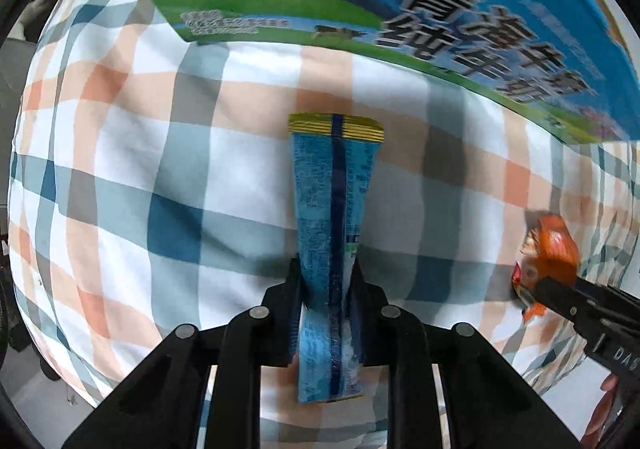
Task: Organize soft objects
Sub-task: 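Grasp the blue tube snack with left tool while right tool grasps orange bag, then place blue tube and orange bag into the box and open both tools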
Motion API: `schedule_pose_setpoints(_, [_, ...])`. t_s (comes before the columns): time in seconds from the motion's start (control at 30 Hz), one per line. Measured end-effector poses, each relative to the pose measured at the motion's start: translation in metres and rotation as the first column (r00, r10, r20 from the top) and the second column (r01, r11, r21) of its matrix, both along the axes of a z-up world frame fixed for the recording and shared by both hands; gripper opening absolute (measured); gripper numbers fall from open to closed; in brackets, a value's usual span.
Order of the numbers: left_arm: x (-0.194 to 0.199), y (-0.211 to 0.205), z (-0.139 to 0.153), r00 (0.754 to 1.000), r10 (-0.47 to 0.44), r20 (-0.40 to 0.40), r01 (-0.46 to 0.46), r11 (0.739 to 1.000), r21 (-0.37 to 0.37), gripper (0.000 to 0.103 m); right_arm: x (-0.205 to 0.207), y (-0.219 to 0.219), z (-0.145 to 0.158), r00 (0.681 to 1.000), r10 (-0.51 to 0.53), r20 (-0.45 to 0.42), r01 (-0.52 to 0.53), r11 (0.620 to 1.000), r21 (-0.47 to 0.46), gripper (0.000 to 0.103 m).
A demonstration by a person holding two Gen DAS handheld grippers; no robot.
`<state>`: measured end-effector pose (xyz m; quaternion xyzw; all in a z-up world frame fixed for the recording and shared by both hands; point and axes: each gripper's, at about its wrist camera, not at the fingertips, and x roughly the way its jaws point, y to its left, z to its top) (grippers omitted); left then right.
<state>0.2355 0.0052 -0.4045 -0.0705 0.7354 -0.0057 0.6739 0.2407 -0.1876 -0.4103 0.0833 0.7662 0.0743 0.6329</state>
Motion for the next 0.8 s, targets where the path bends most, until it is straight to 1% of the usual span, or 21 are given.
schedule_pose_setpoints(0.03, [-0.002, -0.003, 0.002, 1.000, -0.006, 0.004, 0.006, 1.000, -0.003, 0.017, -0.001, -0.004, 0.001, 1.000, -0.024, 0.005, 0.024, 1.000, 0.012, 0.052])
schedule_pose_setpoints(0.13, [-0.005, -0.012, 0.008, 1.000, -0.024, 0.013, 0.024, 1.000, -0.006, 0.017, -0.007, -0.021, 0.001, 0.998, -0.067, 0.017, 0.067, 0.998, 0.004, 0.054])
schedule_pose_setpoints(0.27, [-0.013, -0.034, 0.008, 0.999, -0.042, 0.013, 0.042, 0.999, -0.008, 0.017, -0.016, -0.031, -0.023, 0.994, -0.103, -0.031, 0.103, 0.995, 0.010, 0.054])
schedule_pose_setpoints(0.3, [-0.015, -0.040, 0.011, 0.999, -0.047, 0.018, 0.047, 0.999, -0.009, 0.017, -0.017, -0.033, -0.027, 0.993, -0.114, -0.034, 0.115, 0.993, 0.013, 0.053])
schedule_pose_setpoints(0.37, [-0.014, -0.048, 0.016, 0.998, -0.057, 0.032, 0.058, 0.998, -0.010, 0.017, -0.020, -0.037, -0.025, 0.993, -0.120, -0.013, 0.120, 0.993, 0.011, 0.049])
schedule_pose_setpoints(0.4, [-0.014, -0.052, 0.023, 0.997, -0.060, 0.042, 0.061, 0.998, -0.011, 0.017, -0.022, -0.037, -0.021, 0.994, -0.109, 0.008, 0.109, 0.994, -0.001, 0.046])
schedule_pose_setpoints(0.47, [-0.017, -0.058, 0.034, 0.996, -0.066, 0.063, 0.067, 0.998, -0.017, 0.016, -0.026, -0.033, -0.009, 0.996, -0.083, 0.040, 0.083, 0.996, -0.015, 0.045])
schedule_pose_setpoints(0.5, [-0.018, -0.062, 0.043, 0.994, -0.069, 0.079, 0.071, 0.997, -0.019, 0.016, -0.028, -0.031, -0.004, 0.996, -0.079, 0.052, 0.079, 0.997, -0.008, 0.038])
schedule_pose_setpoints(0.57, [-0.018, -0.066, 0.061, 0.991, -0.076, 0.108, 0.079, 0.997, -0.022, 0.016, -0.031, -0.027, 0.012, 0.994, -0.067, 0.083, 0.066, 0.998, 0.006, 0.039])
schedule_pose_setpoints(0.7, [-0.017, -0.072, 0.105, 0.979, -0.078, 0.189, 0.087, 0.995, -0.040, 0.016, -0.033, -0.026, 0.060, 0.984, -0.055, 0.169, 0.050, 0.998, 0.032, 0.039])
schedule_pose_setpoints(0.8, [-0.007, -0.063, 0.139, 0.964, -0.089, 0.251, 0.101, 0.994, -0.037, 0.016, -0.030, -0.019, 0.098, 0.971, -0.049, 0.233, 0.037, 0.998, 0.052, 0.039])
